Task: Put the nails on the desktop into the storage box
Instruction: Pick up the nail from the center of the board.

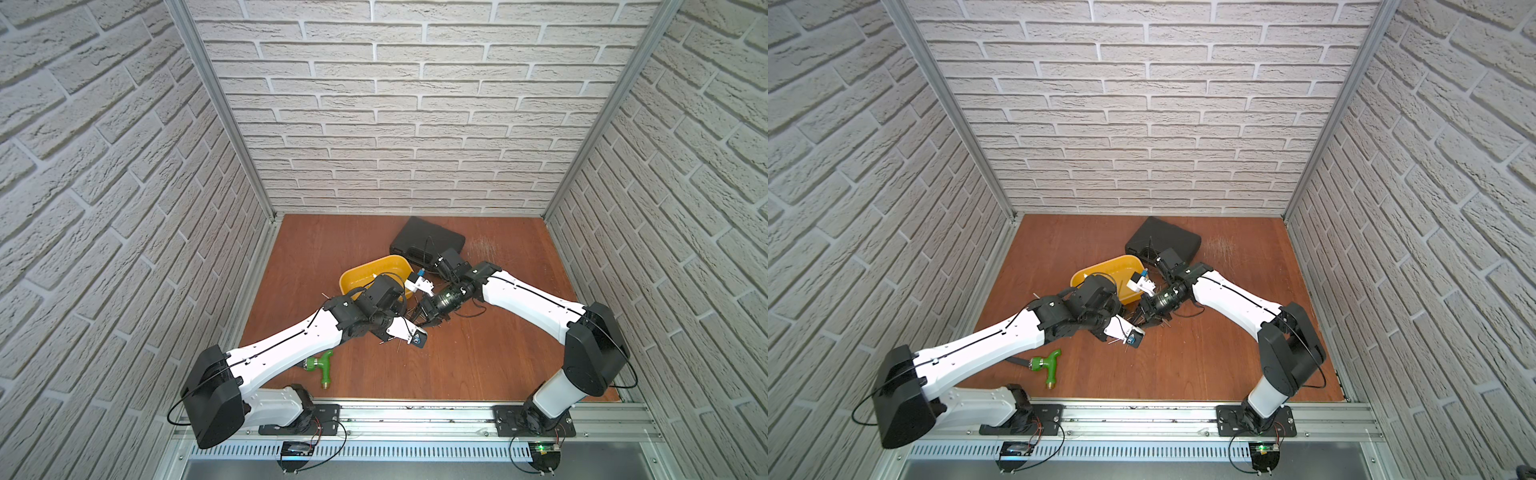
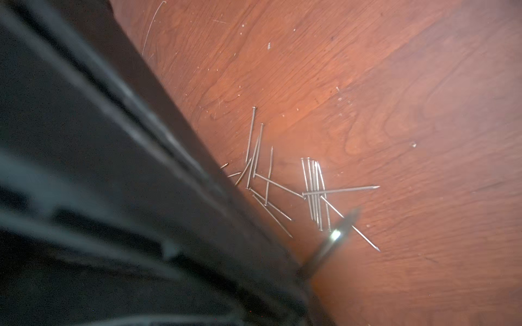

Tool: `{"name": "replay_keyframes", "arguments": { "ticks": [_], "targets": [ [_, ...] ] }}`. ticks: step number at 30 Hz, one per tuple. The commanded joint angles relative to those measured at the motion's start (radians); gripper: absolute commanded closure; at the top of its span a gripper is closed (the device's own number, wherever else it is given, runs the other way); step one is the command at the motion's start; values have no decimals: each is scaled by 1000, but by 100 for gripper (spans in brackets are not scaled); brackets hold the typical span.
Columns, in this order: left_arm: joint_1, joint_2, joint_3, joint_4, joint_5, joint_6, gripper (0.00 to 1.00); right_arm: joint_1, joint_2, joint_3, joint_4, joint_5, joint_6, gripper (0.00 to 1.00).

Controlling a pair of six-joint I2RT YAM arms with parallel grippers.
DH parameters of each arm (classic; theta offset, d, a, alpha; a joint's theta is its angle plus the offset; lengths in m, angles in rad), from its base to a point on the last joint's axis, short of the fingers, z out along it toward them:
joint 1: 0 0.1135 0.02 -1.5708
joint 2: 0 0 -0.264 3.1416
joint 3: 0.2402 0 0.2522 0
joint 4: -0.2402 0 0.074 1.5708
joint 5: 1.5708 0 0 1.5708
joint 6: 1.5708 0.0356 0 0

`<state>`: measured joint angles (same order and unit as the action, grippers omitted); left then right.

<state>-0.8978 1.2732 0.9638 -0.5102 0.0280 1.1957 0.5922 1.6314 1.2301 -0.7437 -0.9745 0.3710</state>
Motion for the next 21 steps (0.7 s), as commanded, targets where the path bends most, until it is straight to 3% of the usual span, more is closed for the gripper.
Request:
{"name": "replay_keyframes", "arguments": {
  "ticks": [1, 11, 13, 21],
  "targets": [
    [-9, 15, 30, -12, -6, 12, 67, 4, 8, 26, 13, -42, -2, 98],
    [-16, 33, 41, -20, -28, 30, 99, 6, 15, 25, 11, -41, 0, 98],
    [-16, 41, 49, -31, -30, 30, 100, 6, 18, 26, 10, -41, -1, 97],
    [-3, 57, 54, -55, -15, -54, 100, -50, -12, 42, -24, 5, -17, 64]
  ]
}}
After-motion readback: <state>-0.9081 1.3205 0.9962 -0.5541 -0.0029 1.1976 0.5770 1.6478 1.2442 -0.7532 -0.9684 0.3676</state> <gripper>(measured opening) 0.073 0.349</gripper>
